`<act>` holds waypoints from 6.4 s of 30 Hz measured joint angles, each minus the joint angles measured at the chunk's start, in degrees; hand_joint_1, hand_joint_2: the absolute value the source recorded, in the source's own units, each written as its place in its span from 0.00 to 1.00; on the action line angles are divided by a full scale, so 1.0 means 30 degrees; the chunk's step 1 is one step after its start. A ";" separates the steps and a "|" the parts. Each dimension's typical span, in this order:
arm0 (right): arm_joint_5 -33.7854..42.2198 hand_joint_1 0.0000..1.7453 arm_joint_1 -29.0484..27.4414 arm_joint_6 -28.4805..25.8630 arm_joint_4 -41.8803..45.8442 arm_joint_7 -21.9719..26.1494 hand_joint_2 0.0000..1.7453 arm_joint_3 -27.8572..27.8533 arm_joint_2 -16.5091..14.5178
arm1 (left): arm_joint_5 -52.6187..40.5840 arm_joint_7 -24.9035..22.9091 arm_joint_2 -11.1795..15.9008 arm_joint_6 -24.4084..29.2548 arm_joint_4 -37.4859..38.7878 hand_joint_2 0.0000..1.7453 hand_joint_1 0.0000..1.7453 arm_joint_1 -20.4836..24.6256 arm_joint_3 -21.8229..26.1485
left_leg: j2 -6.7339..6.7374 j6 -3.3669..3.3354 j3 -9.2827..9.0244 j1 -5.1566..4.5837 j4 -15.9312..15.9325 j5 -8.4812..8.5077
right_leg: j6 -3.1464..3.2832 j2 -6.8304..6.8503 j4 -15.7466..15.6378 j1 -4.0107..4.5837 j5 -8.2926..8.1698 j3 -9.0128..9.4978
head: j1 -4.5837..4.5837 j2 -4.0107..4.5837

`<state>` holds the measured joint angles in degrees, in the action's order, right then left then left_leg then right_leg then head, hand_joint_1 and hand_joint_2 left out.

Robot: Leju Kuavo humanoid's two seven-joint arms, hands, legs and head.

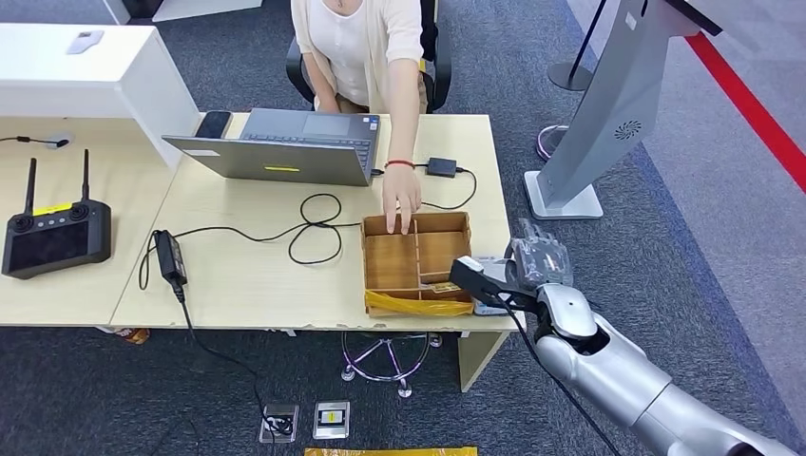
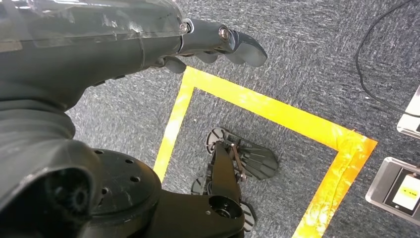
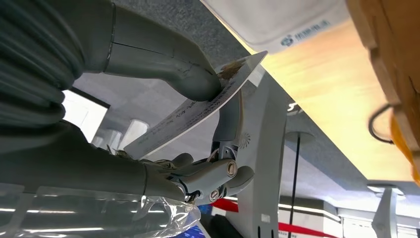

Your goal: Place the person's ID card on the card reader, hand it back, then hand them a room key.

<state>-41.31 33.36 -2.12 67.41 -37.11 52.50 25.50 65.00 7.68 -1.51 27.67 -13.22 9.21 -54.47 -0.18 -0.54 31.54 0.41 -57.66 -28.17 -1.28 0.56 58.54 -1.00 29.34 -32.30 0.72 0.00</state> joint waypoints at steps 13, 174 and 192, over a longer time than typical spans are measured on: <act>0.0550 1.00 -0.0747 -0.0663 -0.0077 0.0295 1.00 0.0002 0.0058 | 0.0053 -0.0128 0.0000 0.0024 0.0000 0.00 0.00 0.0002 0.0005 | 0.0001 0.0000 0.0001 0.0000 0.0002 -0.0001 | 0.0000 0.0002 0.0001 0.0000 0.0000 0.0003 | -0.0002 0.0000; -0.2051 1.00 0.4367 0.0423 0.0441 0.0684 1.00 -0.1164 -0.4524 | -0.2275 -0.1605 -0.0725 0.0579 -0.0015 0.00 0.00 0.1281 0.0024 | -0.0007 0.0004 0.0013 0.0010 0.0001 0.0016 | 0.0002 0.0010 0.0016 0.0010 -0.0002 0.0002 | 0.0002 0.0000; -0.1051 1.00 0.5518 0.0348 -0.1495 0.1338 1.00 -0.0075 -0.5176 | -0.2224 -0.1605 -0.0718 0.0572 0.0000 0.00 0.00 0.1358 0.0036 | -0.0005 0.0004 0.0013 0.0011 0.0002 0.0016 | 0.0002 0.0005 0.0017 0.0011 -0.0002 0.0001 | 0.0002 0.0000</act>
<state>-44.46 49.92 -1.08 62.92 -33.09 52.28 9.97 58.33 2.86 -3.66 29.39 -13.22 13.29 -54.36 -0.19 -0.53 31.58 0.44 -57.66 -28.13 -1.27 0.58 58.59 -0.97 29.33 -32.30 0.72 0.00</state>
